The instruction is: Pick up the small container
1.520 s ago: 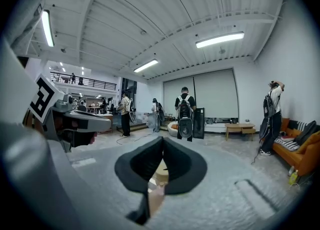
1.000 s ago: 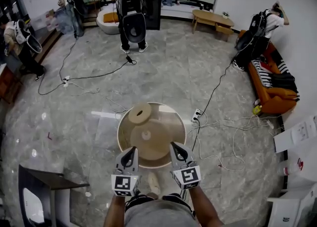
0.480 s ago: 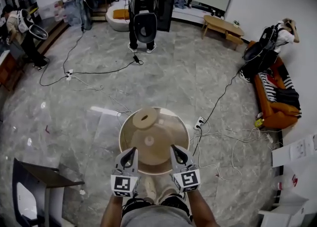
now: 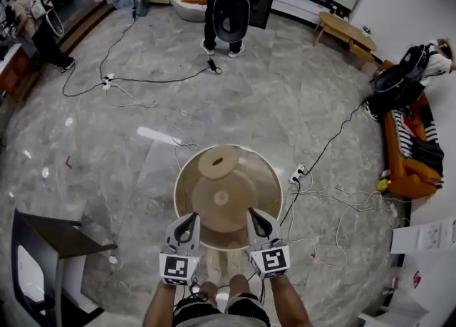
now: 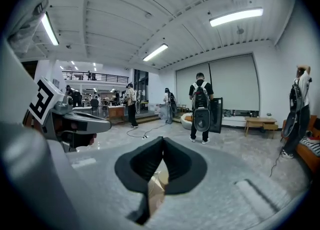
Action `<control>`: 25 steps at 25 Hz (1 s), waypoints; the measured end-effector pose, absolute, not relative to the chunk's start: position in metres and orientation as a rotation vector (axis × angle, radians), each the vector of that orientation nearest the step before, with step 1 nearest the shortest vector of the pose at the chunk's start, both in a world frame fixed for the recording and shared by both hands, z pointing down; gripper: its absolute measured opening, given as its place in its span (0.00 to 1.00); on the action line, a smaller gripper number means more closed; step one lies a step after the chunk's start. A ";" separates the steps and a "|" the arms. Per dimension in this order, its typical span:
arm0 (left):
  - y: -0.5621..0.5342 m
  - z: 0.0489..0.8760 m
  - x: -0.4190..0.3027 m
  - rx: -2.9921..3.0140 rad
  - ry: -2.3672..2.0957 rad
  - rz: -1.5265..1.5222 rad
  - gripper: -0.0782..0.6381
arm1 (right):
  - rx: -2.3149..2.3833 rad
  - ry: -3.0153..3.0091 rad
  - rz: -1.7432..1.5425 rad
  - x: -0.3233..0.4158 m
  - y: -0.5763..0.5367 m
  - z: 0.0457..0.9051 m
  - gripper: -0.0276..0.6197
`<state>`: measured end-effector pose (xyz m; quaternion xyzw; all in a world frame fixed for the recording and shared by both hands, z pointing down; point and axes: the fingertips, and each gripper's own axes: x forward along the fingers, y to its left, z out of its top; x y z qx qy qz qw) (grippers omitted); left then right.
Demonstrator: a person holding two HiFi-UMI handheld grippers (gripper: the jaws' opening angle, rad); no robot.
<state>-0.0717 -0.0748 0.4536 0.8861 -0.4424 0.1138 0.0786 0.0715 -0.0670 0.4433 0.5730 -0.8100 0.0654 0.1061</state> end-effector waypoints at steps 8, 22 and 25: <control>-0.100 0.521 -0.068 2.528 -1.367 0.375 0.13 | 1.519 -2.445 0.246 0.046 -0.105 0.528 0.04; -0.139 0.647 -0.053 2.374 -1.407 0.385 0.13 | 1.309 -2.484 0.300 0.039 -0.147 0.670 0.04; -0.146 0.677 -0.056 2.356 -1.418 0.403 0.13 | 1.270 -2.479 0.316 0.037 -0.150 0.702 0.04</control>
